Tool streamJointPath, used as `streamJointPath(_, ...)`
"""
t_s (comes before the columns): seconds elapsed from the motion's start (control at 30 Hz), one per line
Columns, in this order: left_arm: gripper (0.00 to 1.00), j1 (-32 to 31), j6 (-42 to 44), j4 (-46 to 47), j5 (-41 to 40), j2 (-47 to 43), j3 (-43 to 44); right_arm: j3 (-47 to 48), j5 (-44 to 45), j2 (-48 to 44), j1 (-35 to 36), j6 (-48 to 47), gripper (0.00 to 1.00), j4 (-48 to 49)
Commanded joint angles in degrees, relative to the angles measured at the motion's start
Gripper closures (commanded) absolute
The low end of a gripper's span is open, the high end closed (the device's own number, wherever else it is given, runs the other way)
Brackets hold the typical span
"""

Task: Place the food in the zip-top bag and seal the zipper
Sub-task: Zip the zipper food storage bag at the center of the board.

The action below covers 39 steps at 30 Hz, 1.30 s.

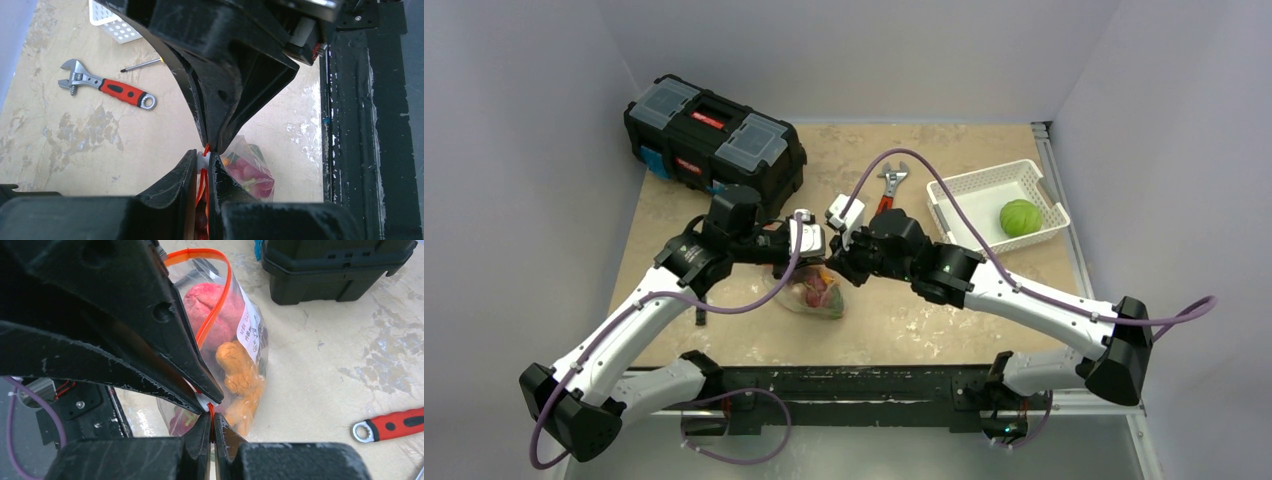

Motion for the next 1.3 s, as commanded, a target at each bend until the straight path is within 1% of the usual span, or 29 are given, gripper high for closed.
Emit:
streamJointPath(0.0,1.0,-0.47,0.65,1.66,0.63,-0.81,1.43,-1.06,4.36,-2.66,3.54,-4.0,1.0,3.77)
streamJointPath(0.17,1.0,-0.48,0.8,1.92,-0.3,-1.35,1.14,-2.22,11.25,-3.2,6.32,-5.1,1.0,4.75)
streamJointPath(0.33,1.0,-0.46,0.91,2.49,-1.54,-1.91,0.6,-2.92,18.93,-3.49,6.48,-4.67,1.0,4.63)
streamJointPath(0.47,1.0,-0.44,1.3,2.3,-2.69,-2.2,0.38,-4.83,24.41,-5.36,6.48,-1.57,1.0,5.21)
streamJointPath(0.53,1.0,-0.45,1.79,2.17,-3.53,-2.57,0.18,-5.65,23.43,-6.74,6.47,-0.48,1.0,5.2)
streamJointPath(0.6,1.0,-0.49,2.01,2.18,-3.96,-2.7,-0.04,-6.67,24.46,-8.3,6.47,0.01,1.0,4.92)
streamJointPath(0.87,1.0,-0.35,2.23,1.77,-4.25,-3.84,-0.09,-8.0,18.63,-10.09,6.43,1.7,1.0,5.71)
streamJointPath(1.0,1.0,-0.35,2.11,1.73,-3.2,-3.77,0.01,-6.43,10.47,-9.82,5.06,2.23,1.0,4.16)
streamJointPath(1.03,1.0,-0.32,2.02,1.65,-2.78,-3.75,0.18,-5.44,7.56,-9.31,3.57,2.61,0.91,2.96)
streamJointPath(1.07,1.0,-0.35,1.93,1.67,-2.49,-3.78,0.3,-4.24,4.12,-8.52,1.42,3.04,0.85,1.72)
streamJointPath(1.1,1.0,-0.35,1.88,1.6,-2.27,-3.78,0.32,-3.4,-1.18,-7.74,-1.18,3.41,0.79,1.11)
streamJointPath(1.13,1.0,-0.32,1.82,1.59,-2.24,-3.84,0.32,-2.48,-4.37,-7.06,-2.69,3.58,0.76,0.77)
streamJointPath(1.27,1.0,-0.43,1.71,1.62,-1.86,-3.78,0.37,-0.62,-8.62,-4.38,-3.19,3.53,0.61,0.01)
